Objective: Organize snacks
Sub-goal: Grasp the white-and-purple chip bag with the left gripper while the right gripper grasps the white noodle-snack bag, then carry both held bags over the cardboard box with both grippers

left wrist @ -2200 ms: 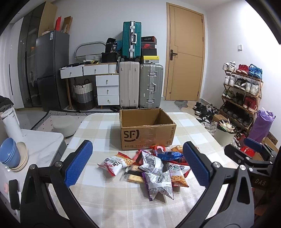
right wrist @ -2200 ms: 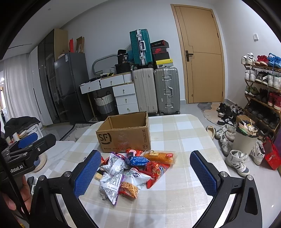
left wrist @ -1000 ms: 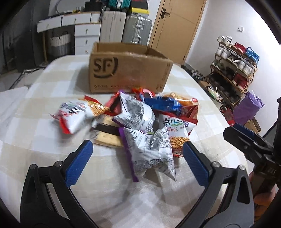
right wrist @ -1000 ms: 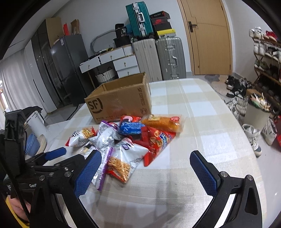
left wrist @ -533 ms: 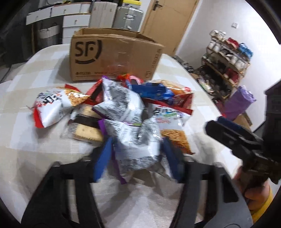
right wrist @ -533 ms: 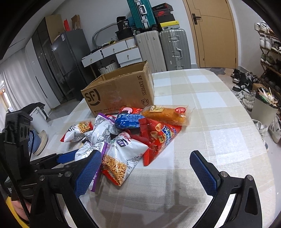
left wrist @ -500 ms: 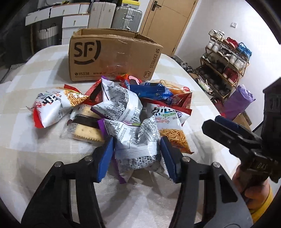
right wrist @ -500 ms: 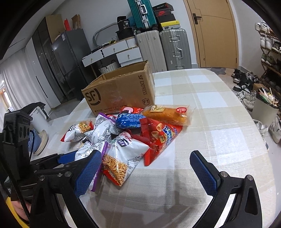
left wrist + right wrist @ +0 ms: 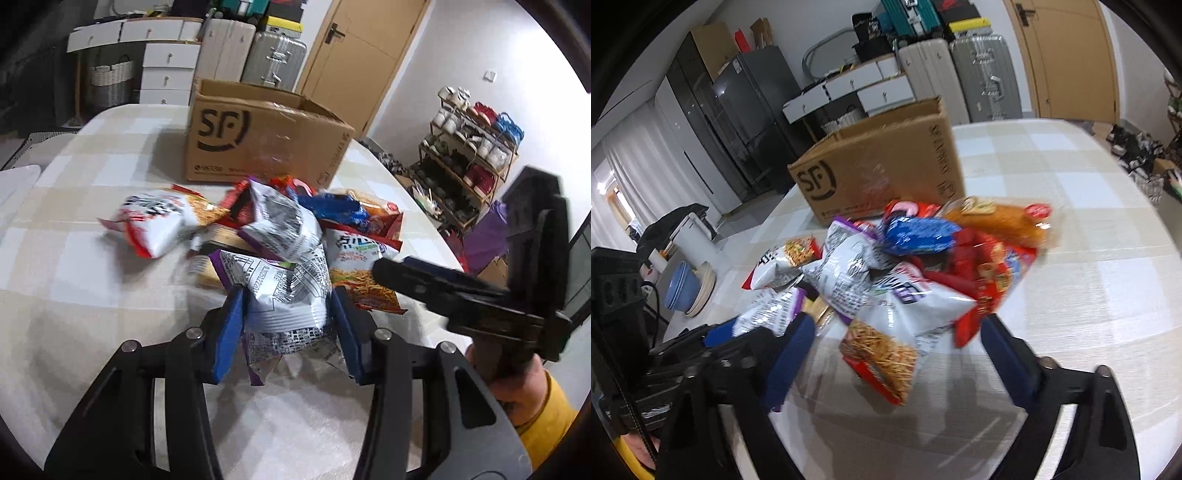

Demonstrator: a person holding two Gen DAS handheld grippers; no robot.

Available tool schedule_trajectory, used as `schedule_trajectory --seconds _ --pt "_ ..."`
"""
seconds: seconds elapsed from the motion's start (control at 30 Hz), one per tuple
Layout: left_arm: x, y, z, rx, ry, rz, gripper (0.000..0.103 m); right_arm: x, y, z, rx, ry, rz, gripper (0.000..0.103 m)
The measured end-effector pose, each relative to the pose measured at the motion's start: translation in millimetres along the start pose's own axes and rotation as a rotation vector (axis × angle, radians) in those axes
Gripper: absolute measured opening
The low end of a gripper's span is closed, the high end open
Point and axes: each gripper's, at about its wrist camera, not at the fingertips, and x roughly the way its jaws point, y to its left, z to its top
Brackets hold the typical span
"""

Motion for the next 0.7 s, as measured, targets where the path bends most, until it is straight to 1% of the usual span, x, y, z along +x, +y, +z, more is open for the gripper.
schedule_trajectory --seconds 0.03,0.13,0.2,0.27,0.37,0.5,0.57,0.6,0.7 --pt "-11 7 -2 -0.005 -0.007 0.0 0.044 4 1 0 0.001 0.013 -0.001 0.078" --pt "-31 14 -3 -0.014 -0.031 0.003 0.044 17 4 0 0.033 0.048 0.023 0.078" --pt "-44 20 -4 -0.02 -0.047 0.006 0.044 24 4 -2 0.048 0.068 0.033 0.074" --pt "-53 25 -5 -0.025 -0.058 0.005 0.044 32 4 -2 0.052 0.089 -0.001 0.06" --pt "-60 29 -7 -0.032 -0.069 0.009 0.044 35 1 -1 0.064 0.082 0.005 0.052" --pt "-70 33 -8 -0.042 -0.078 0.012 0.044 35 0 -1 0.062 0.072 0.019 0.045" --pt "-77 32 -9 -0.04 -0.089 0.016 0.044 31 -3 -2 0.073 0.062 0.036 0.04" --pt "-80 32 -9 -0.037 -0.094 0.018 0.044 30 -3 -3 0.076 0.059 0.05 0.039" --pt "-87 29 -9 -0.03 -0.105 0.026 0.044 20 -3 -5 0.072 0.04 0.071 0.03"
